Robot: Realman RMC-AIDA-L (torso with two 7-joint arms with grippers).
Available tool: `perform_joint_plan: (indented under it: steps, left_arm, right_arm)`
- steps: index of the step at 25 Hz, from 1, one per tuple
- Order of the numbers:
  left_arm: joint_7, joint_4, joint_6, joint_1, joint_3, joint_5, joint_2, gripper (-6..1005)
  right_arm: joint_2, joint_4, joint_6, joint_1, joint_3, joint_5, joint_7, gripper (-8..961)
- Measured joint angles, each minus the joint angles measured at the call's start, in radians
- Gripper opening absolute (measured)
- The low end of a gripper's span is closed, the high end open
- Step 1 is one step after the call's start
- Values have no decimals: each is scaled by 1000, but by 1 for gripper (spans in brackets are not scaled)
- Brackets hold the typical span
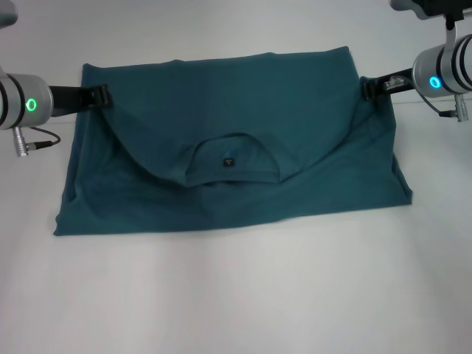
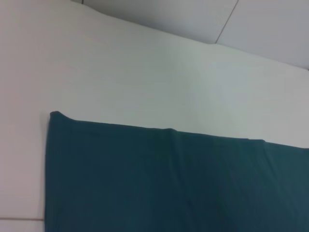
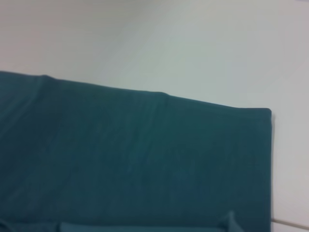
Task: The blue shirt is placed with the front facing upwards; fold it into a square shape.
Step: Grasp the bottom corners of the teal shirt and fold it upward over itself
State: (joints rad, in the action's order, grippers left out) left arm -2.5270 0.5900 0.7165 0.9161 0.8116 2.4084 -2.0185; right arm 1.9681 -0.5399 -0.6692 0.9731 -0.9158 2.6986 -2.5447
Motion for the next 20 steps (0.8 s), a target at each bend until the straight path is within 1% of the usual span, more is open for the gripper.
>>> perform_joint_plan:
  steps: [4, 6, 10, 11, 15, 17, 18, 20]
  left_arm:
    - [-7, -7, 12, 0, 1, 0, 6, 56]
    - [-9, -7, 13, -4, -2, 0, 6, 58]
    - [-28, -7, 15, -9, -4, 0, 3, 209]
    - [-34, -6, 15, -11, -4, 0, 2, 247]
    - [-79, 13, 28, -35, -11, -4, 2, 346]
    - [-123, 46, 37, -62, -13, -8, 2, 396]
    - [-144, 72, 44, -81, -15, -9, -2, 420]
    - [-172, 120, 62, -115, -20, -15, -12, 470]
  right_arm:
    - [0, 0, -4, -2, -1, 7, 10, 44]
    - [-2, 0, -3, -3, -1, 9, 11, 101]
    - [-10, 0, -5, -6, 3, 9, 11, 215]
    - [-12, -2, -8, -8, 5, 7, 10, 264]
    - [-21, -27, -48, -23, 18, -17, 4, 462]
    - [-23, -57, -88, -43, 32, -57, 8, 624]
    - [-24, -78, -110, -58, 37, -82, 10, 705]
    - [-19, -129, -146, -93, 39, -124, 14, 744]
